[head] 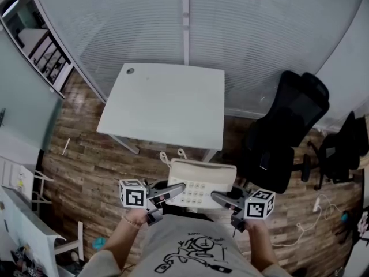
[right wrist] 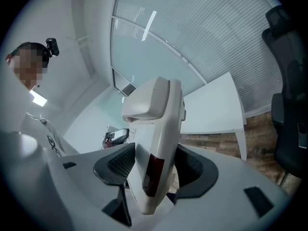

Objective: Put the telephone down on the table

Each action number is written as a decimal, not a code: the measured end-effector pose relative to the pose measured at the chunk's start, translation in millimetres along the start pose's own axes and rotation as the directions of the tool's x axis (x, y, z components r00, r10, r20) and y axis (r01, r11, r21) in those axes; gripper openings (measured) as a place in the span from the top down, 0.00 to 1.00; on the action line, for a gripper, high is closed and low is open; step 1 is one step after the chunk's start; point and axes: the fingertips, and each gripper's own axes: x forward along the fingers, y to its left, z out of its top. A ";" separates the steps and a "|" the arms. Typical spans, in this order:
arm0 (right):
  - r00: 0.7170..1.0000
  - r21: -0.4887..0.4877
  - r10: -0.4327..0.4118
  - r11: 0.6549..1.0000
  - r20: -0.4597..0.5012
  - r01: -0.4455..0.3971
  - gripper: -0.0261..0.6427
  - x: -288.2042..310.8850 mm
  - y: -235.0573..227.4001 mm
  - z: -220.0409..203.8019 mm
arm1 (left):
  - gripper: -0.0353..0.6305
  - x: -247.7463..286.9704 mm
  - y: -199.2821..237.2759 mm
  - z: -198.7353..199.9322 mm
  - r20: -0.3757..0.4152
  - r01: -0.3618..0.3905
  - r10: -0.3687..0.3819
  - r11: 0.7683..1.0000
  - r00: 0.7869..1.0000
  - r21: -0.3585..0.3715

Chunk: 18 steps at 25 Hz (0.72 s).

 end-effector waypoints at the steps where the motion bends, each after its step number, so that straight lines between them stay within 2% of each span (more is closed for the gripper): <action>1: 1.000 0.003 0.002 1.000 -0.002 -0.002 0.56 0.1 -1.5 0.4 | 0.74 0.9 0.7 0.3 0.003 -0.003 0.003 1.000 1.000 -0.002; 11: 0.999 0.005 0.022 1.000 -0.024 -0.022 0.56 19.1 -12.5 13.1 | 0.74 -2.1 15.9 17.1 0.024 -0.018 0.019 1.000 1.000 -0.009; 18: 0.999 -0.005 0.021 1.000 -0.032 -0.022 0.56 49.0 -19.3 39.4 | 0.74 -10.5 35.1 50.7 0.035 -0.014 0.014 1.000 0.999 0.000</action>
